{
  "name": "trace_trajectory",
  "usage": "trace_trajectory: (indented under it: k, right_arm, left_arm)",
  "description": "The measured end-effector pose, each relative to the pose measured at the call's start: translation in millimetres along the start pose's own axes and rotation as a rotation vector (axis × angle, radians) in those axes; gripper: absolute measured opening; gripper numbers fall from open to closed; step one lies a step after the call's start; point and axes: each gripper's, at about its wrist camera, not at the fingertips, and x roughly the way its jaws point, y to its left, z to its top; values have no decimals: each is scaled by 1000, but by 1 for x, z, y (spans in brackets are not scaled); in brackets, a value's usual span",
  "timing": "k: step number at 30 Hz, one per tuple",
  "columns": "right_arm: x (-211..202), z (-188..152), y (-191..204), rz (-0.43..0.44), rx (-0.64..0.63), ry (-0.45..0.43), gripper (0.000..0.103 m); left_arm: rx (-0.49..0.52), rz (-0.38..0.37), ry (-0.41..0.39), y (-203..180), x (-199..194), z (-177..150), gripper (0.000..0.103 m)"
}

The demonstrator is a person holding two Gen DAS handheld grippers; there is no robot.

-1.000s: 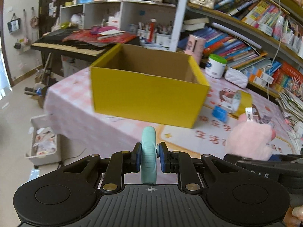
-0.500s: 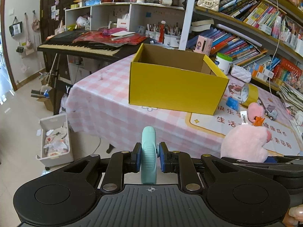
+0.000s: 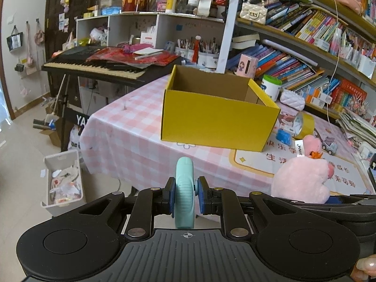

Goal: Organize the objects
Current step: 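Carry the pig plush and highlighter with both tools over the yellow box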

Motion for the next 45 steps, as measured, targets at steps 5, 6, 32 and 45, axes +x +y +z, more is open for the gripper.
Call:
trace_trajectory:
  k: [5, 6, 32, 45]
  right_arm:
    - [0, 5, 5, 1, -4, -14, 66]
    - [0, 6, 5, 1, -5, -16, 66]
    - [55, 141, 0, 22, -142, -384, 65]
    - [130, 180, -9, 46, -281, -319, 65]
  left_arm:
    - [-5, 1, -15, 4, 1, 7, 18]
    - [-8, 1, -16, 4, 1, 8, 18]
    - [8, 53, -208, -21, 71, 117, 18]
    - [4, 106, -152, -38, 133, 147, 18]
